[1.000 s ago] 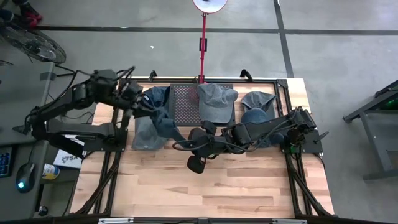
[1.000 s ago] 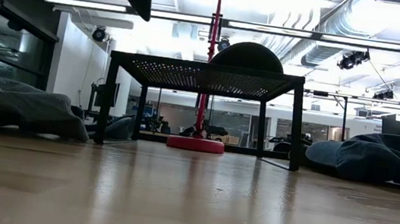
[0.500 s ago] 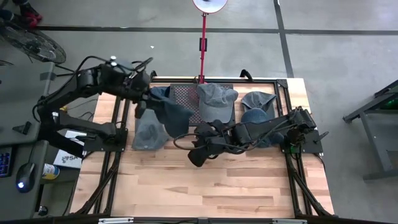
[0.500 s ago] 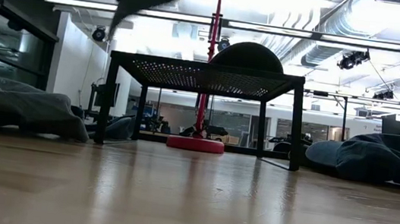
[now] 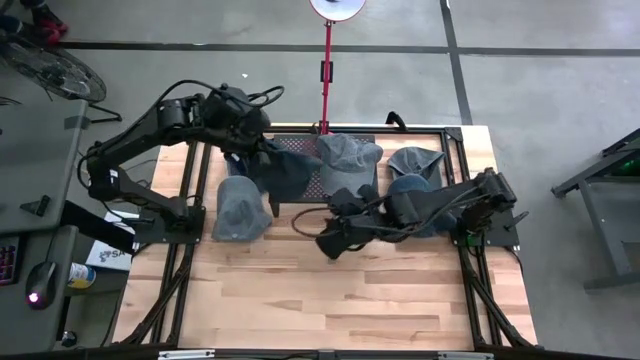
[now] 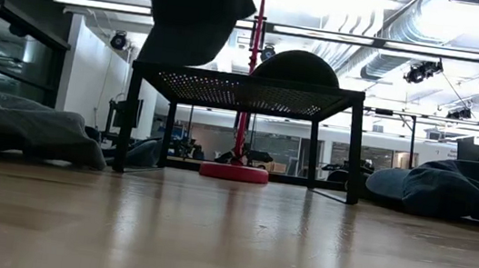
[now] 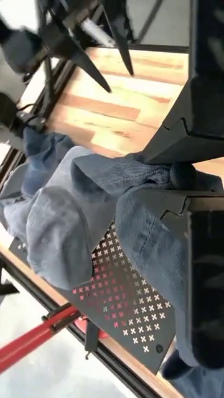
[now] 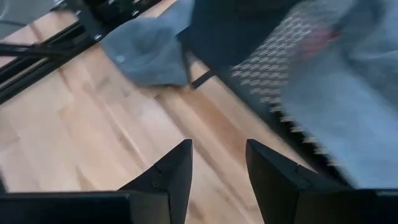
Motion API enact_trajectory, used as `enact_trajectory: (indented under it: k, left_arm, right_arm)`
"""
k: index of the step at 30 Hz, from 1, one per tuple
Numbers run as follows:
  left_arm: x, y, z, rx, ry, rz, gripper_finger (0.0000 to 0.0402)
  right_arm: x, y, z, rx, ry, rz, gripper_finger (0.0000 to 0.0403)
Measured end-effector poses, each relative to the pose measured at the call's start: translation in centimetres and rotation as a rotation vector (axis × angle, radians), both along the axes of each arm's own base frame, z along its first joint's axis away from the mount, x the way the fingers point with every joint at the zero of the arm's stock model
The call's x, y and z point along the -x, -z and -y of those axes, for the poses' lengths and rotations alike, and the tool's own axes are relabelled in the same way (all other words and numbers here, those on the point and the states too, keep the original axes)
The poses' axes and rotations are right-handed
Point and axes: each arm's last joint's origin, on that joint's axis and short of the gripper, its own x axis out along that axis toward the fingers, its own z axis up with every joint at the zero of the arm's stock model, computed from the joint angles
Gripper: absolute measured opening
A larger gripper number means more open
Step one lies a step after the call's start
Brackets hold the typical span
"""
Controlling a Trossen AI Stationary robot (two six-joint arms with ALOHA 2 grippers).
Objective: Pick & Place hat
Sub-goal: Put the lower left black cap on the shelf
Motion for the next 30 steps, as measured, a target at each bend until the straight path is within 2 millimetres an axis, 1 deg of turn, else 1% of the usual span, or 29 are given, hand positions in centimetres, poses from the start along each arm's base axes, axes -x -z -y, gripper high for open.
enact_trajectory:
  k: [4,7,10,15,21,24,30]
  left_arm:
    - [-0.7,-0.1,-0.2,0.043,-0.059,0.045,0.0042]
    - [-1.0,-0.5,-0.3,0.069,-0.085,0.095,0.0042]
    - [-1.0,-0.6,-0.3,0.099,-0.110,0.116,0.0042]
    - [-0.9,-0.5,-0.4,0.123,-0.164,0.104,0.0042]
    - [-0.8,-0.3,-0.5,0.108,-0.200,0.078,0.0042]
    - [-0.8,-0.2,-0.5,0.105,-0.226,0.078,0.0042]
    - [-1.6,0.5,-0.9,0.101,-0.252,0.031,0.0042]
  right_arm:
    - [2.2,-1.8,0.6,0.050,0.019,0.005,0.0142]
    - [3.6,-3.1,1.1,0.088,-0.003,0.002,0.0142]
    - [5.0,-4.1,1.6,0.127,-0.017,-0.012,0.0142]
    - [7.0,-5.2,2.3,0.171,-0.041,-0.044,0.0142]
    - [8.8,-6.1,2.8,0.204,-0.077,-0.081,0.0142]
    - [9.2,-6.2,3.0,0.221,-0.094,-0.103,0.0142]
    - [9.7,-6.0,3.1,0.243,-0.106,-0.166,0.0142]
